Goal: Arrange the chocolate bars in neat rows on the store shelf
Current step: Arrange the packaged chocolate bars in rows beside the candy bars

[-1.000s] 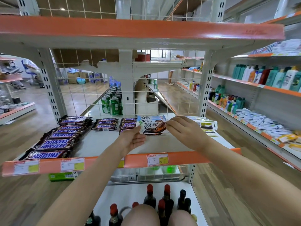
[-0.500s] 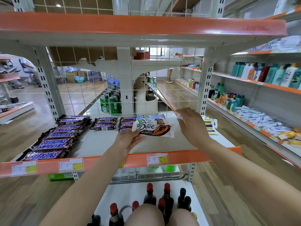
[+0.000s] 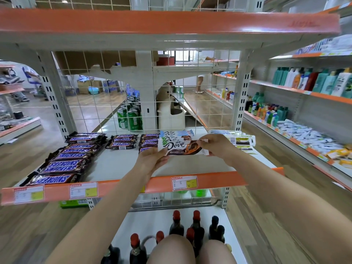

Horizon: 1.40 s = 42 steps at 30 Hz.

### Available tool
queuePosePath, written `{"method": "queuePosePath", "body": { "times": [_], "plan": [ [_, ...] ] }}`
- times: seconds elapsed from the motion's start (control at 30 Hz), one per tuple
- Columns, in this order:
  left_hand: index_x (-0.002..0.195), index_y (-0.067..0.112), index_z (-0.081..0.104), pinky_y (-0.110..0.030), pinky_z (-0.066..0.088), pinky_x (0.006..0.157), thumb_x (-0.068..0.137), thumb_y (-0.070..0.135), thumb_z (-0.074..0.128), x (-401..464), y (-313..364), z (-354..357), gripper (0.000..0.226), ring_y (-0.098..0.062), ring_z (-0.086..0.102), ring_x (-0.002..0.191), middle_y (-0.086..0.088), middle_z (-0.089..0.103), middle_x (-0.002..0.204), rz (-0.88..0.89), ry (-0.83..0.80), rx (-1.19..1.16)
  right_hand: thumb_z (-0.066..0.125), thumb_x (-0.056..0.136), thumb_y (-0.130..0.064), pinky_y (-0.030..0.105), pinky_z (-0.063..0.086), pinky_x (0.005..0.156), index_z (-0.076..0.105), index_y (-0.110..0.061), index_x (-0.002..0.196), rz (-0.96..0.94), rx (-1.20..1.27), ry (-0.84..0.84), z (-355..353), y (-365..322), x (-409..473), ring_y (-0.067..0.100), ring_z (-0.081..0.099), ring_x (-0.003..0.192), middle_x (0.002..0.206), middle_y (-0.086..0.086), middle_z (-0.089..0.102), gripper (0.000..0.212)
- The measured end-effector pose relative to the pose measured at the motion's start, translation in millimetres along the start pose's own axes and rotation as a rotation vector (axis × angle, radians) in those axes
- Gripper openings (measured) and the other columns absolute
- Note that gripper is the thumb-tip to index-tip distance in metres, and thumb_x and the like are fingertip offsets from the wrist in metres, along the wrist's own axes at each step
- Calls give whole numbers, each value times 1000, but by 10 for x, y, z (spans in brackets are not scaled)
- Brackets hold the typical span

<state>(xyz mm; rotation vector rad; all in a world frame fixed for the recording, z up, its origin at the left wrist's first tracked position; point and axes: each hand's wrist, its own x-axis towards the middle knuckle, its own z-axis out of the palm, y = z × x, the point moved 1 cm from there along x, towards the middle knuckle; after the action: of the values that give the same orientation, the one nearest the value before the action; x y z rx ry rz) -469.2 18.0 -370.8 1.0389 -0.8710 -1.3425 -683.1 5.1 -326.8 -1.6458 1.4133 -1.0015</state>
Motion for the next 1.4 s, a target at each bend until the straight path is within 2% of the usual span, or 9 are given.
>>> {"method": "queuePosePath", "body": {
  "times": [0.1,0.43,0.53,0.67,0.77,0.93,1.07,1.23,1.4],
  "plan": [
    [95,-1,57,-22,58,72,83,5,66,24,47,-35,16,-18,63,76,-11,62,83,10,-5,38,60,91,-24,27,48,72,66,-13,105,-29,-19,1,-33,19,8,17,54,86,92,4,60,19],
    [65,9,47,-17,57,63,82,5,67,40,96,-24,27,-8,68,60,-13,59,75,109,-54,270,61,91,-22,31,51,78,64,-17,101,-69,10,44,-9,32,33,15,54,81,84,1,61,12],
    [61,8,48,-18,57,64,83,4,67,34,90,-14,29,-8,68,59,-9,62,70,111,-44,306,61,91,-20,22,49,65,66,-12,102,-57,17,56,18,63,56,15,53,77,84,3,59,14],
    [68,6,53,-15,56,62,83,6,67,87,104,-7,21,-11,66,64,-11,63,76,98,-18,349,62,90,-20,21,49,63,65,-9,103,-32,34,53,44,82,87,15,54,80,90,5,60,17],
    [78,2,62,-12,55,58,83,8,68,128,134,-3,9,-14,63,66,-12,63,76,72,-12,421,64,88,-20,32,52,71,66,-8,101,-32,5,67,60,113,138,18,56,81,89,7,62,18],
    [55,8,52,-22,55,65,78,14,75,286,119,-47,33,-16,61,60,-3,59,53,132,69,712,68,85,-19,31,49,65,67,0,100,-78,-130,77,79,227,262,16,53,66,72,0,56,24],
    [61,1,60,-28,51,71,76,19,77,432,78,-69,29,-17,60,63,-7,61,60,190,72,913,70,83,-22,35,46,71,67,3,102,-98,-244,74,131,306,407,22,55,77,84,7,59,32],
    [57,8,54,-21,36,53,76,25,76,581,58,-86,34,-12,48,57,-4,55,60,207,99,1099,71,82,-24,27,39,69,68,3,99,-124,-365,85,217,367,559,19,53,77,86,6,59,32],
    [59,12,50,-22,32,50,79,27,73,714,26,-105,34,-12,44,56,0,49,59,190,106,1228,68,84,-27,24,37,74,68,-1,101,-115,-426,82,282,385,648,23,60,94,104,11,67,31]
  ]
}}
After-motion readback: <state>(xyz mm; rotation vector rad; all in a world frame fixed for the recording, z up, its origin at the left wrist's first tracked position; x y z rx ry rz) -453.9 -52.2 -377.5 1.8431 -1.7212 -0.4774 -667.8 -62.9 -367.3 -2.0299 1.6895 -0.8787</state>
